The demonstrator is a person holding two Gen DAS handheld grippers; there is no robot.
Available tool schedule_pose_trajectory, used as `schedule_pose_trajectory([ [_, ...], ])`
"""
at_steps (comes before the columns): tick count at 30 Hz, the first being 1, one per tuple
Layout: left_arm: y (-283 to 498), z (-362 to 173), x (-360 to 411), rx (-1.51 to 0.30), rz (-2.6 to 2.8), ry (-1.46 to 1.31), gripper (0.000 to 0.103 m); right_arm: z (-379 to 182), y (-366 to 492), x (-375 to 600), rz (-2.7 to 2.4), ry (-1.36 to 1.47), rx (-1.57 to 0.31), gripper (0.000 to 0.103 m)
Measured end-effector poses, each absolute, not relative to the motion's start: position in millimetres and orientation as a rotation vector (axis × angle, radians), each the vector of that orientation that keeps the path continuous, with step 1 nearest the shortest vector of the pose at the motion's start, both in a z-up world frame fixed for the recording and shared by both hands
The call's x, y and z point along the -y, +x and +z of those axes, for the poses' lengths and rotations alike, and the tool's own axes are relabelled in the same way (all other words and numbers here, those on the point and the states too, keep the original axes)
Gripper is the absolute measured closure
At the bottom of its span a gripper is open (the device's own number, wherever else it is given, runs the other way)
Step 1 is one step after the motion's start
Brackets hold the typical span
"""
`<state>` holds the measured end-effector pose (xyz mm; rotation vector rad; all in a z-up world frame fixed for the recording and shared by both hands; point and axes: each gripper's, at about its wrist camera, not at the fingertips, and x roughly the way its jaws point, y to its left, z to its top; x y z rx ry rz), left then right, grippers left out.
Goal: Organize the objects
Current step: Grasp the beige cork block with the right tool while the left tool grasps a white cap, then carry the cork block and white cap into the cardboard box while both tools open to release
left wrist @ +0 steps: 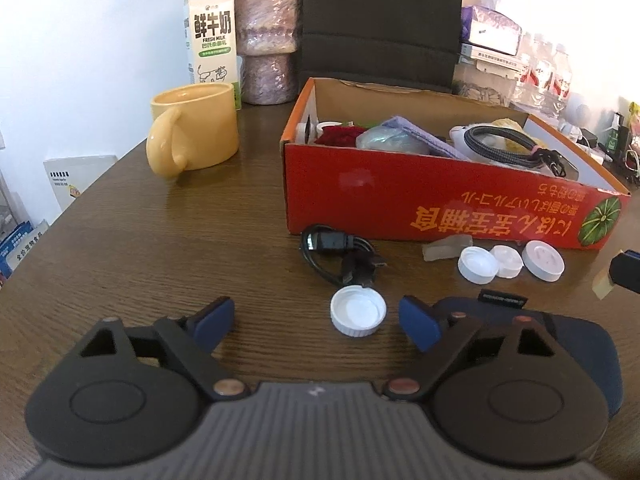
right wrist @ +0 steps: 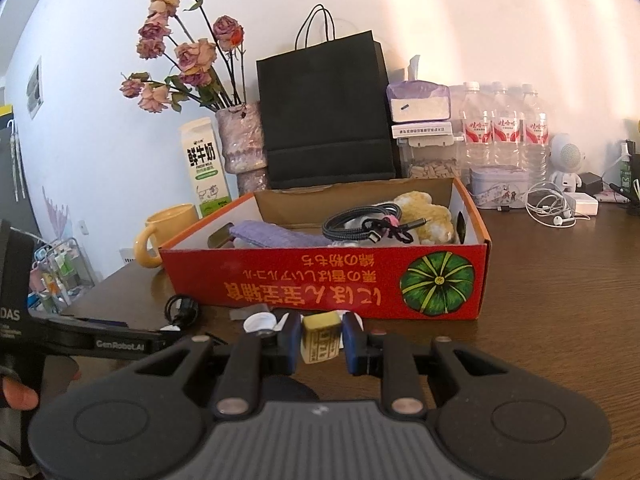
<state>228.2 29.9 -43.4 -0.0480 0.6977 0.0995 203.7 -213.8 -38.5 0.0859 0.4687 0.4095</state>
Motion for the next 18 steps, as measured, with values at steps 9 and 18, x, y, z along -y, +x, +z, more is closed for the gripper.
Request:
schedule_pose_trajectory([
  [9,222,-42,-20,-0.662,0.047,-0.011,0.073,-40,204,213,0.404,0.083,-0.474,0.082],
  [18,213,-39,-21,-0.646,0.013,-0.032,0.073,-41,204,214,0.404,0.083,-0.476,0.083],
])
